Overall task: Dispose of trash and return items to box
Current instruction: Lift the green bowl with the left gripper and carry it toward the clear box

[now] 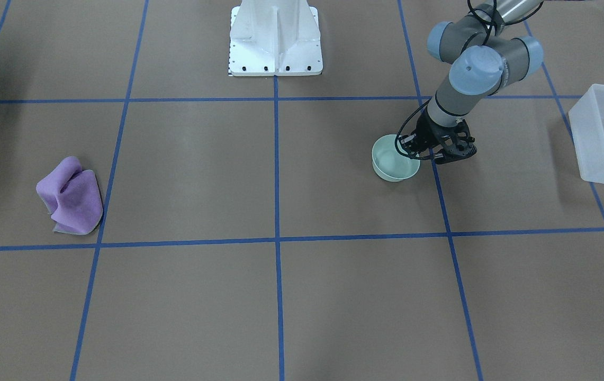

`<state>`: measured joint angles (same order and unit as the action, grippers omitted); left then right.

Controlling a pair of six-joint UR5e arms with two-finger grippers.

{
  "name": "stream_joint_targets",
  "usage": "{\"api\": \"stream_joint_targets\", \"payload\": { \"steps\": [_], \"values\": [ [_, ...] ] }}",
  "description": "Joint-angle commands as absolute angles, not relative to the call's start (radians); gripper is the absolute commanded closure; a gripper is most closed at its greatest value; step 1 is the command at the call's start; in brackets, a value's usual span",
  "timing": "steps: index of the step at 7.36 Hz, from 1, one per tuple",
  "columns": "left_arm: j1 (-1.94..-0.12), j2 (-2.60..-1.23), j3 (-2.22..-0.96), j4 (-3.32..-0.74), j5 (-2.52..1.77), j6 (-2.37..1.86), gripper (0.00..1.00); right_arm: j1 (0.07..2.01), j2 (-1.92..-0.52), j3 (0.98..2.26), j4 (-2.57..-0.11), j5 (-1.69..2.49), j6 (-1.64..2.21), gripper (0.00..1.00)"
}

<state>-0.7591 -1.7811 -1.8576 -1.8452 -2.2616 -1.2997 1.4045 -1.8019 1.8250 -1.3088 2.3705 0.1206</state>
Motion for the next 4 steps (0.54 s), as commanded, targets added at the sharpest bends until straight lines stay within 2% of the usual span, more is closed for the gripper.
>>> {"api": "stream_joint_targets", "payload": {
  "steps": [1,3,4],
  "values": [
    [-0.99,-1.76,-1.93,-1.841,-2.448,-1.226,1.0,1.301,-1.79,1.819,-1.237,2.34,0.261,0.0],
    [-1.183,-1.653,-1.925,-1.841,-2.52,-0.954,1.0,1.141,-1.784,1.79,-1.018,2.261,0.526,0.0],
    [-1.256,-1.582,-1.916,-1.839,-2.529,-0.783,1.0,1.059,-1.738,1.79,-0.953,2.206,0.692,0.0]
  ]
}}
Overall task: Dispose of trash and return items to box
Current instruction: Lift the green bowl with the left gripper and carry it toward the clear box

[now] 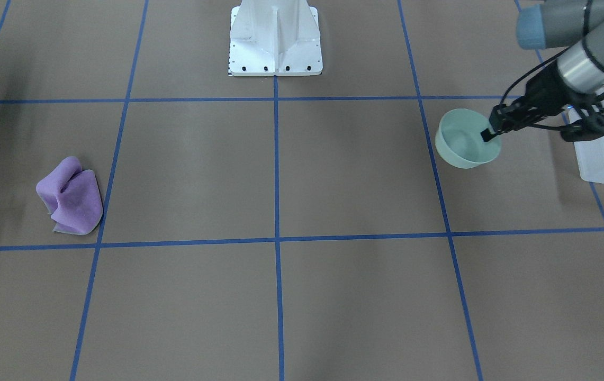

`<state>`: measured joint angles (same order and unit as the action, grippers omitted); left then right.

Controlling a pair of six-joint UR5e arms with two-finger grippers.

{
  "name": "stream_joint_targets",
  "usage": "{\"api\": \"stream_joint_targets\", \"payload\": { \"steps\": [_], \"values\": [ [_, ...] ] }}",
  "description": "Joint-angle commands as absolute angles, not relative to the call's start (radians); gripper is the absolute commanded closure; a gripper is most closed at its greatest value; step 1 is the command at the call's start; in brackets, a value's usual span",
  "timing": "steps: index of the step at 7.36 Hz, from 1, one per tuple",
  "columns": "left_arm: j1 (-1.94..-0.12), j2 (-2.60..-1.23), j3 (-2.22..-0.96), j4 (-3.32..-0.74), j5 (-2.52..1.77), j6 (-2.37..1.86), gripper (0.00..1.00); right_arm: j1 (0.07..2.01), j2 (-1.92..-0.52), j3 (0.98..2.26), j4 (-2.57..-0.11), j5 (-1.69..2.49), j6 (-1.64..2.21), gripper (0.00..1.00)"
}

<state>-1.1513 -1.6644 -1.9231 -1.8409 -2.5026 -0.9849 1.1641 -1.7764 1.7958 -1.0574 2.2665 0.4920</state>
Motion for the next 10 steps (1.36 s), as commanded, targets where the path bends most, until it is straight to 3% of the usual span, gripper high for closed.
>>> {"api": "stream_joint_targets", "payload": {
  "steps": [1,3,5,6,7,8,9,10],
  "values": [
    [-1.338,-1.504,-1.913,-1.839,-2.53,-0.612,1.0,1.013,-1.682,1.79,-0.948,2.174,0.771,0.0],
    [-1.443,-1.393,-1.89,-1.839,-2.53,-0.369,1.0,0.945,-1.599,1.761,-0.954,2.136,0.801,0.0],
    [-1.462,-1.37,-1.865,-1.839,-2.525,-0.299,1.0,0.879,-1.531,1.752,-0.956,2.1,0.888,0.0],
    [-1.476,-1.368,-1.849,-1.841,-2.517,-0.273,1.0,0.867,-1.525,1.749,-0.957,2.099,0.89,0.03],
    [-1.491,-1.362,-1.815,-1.845,-2.516,-0.211,1.0,0.864,-1.51,1.724,-0.954,2.076,0.888,0.14],
    [-1.505,-1.359,-1.778,-1.848,-2.513,-0.148,1.0,0.864,-1.509,1.724,-0.954,2.044,0.888,0.37],
    [-1.515,-1.326,-1.767,-1.851,-2.513,-0.114,1.0,0.87,-1.519,1.736,-0.953,2.043,0.888,0.99],
    [-1.519,-1.295,-1.779,-1.859,-2.513,-0.107,1.0,0.874,-1.522,1.75,-0.951,2.052,0.888,1.0]
  ]
}}
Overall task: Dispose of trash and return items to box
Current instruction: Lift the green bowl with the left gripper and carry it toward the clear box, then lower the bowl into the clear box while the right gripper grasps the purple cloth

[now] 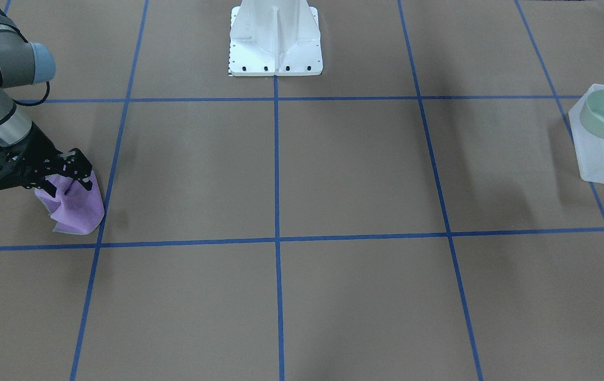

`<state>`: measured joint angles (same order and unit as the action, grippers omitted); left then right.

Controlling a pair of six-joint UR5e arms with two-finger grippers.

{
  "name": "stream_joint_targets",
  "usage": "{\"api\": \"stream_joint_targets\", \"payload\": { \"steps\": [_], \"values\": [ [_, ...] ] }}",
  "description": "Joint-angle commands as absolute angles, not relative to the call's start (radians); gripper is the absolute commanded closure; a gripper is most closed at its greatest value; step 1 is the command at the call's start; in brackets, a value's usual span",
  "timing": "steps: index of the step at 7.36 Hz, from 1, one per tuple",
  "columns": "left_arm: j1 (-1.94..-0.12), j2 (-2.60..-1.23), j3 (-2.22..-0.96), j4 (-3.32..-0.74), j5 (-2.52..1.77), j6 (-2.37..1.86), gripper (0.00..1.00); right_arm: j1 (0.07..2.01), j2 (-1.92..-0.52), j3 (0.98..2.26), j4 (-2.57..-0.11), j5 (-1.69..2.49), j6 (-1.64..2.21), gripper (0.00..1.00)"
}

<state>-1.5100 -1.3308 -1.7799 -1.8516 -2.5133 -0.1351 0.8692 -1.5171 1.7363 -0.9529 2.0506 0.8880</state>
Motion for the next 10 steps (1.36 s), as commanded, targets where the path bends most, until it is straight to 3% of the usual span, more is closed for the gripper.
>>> {"api": "stream_joint_targets", "payload": {
  "steps": [1,3,5,10],
  "values": [
    [-1.526,-1.243,-1.77,-1.924,-2.513,-0.106,1.0,0.899,-1.525,1.772,-0.959,2.065,0.887,1.0],
    [-1.528,-1.178,-1.671,-2.058,-2.47,-0.097,1.0,0.96,-1.535,1.775,-0.959,2.137,0.887,1.0],
    [-1.532,-1.23,-1.504,-2.091,-2.476,-0.019,1.0,1.073,-1.552,1.804,-0.979,2.239,0.879,1.0],
    [-1.615,-1.359,-1.401,-1.967,-2.514,0.035,1.0,1.08,-1.608,1.844,-0.977,2.22,0.873,1.0]
  ]
}}
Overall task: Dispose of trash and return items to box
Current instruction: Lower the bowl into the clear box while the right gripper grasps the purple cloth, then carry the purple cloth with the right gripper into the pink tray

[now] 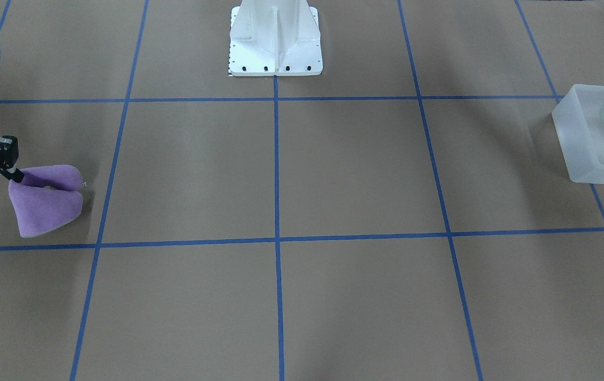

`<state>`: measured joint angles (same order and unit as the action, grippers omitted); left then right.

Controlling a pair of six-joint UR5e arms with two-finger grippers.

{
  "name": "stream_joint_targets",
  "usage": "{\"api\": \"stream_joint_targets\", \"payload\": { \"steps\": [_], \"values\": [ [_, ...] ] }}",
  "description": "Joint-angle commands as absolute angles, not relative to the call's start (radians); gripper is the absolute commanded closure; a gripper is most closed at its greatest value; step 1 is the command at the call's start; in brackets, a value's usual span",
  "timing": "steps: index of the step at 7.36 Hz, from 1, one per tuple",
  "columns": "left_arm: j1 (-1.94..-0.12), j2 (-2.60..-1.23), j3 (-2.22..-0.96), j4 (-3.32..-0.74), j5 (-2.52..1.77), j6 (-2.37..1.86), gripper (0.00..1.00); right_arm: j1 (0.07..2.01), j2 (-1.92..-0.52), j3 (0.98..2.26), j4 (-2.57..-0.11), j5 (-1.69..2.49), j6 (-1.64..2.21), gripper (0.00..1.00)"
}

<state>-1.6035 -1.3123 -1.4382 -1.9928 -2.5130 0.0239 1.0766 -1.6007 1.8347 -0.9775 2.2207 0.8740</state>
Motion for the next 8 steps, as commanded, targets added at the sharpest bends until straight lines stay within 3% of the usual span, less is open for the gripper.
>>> {"api": "stream_joint_targets", "payload": {
  "steps": [1,2,3,4,5,8],
  "values": [
    [-1.615,-1.396,-1.355,-1.967,-2.514,0.035,1.0,1.1,-1.635,1.879,-0.98,2.232,0.871,1.0],
    [-1.615,-1.404,-1.326,-1.971,-2.516,0.035,1.0,1.162,-1.65,1.902,-0.983,2.276,0.856,1.0],
    [-1.615,-1.408,-1.313,-1.979,-2.516,0.034,0.75,1.261,-1.669,1.905,-0.995,2.369,0.804,1.0],
    [-1.615,-1.408,-1.318,-1.979,-2.516,0.026,0.27,1.384,-1.696,1.907,-1.049,2.437,0.663,1.0],
    [-1.615,-1.41,-1.327,-1.982,-2.519,-0.033,0.02,1.49,-1.738,1.916,-1.13,2.46,0.482,1.0],
    [-1.615,-1.414,-1.438,-1.971,-2.587,-0.119,0.02,1.728,-1.779,1.937,-1.42,2.461,0.006,1.0]
  ]
}}
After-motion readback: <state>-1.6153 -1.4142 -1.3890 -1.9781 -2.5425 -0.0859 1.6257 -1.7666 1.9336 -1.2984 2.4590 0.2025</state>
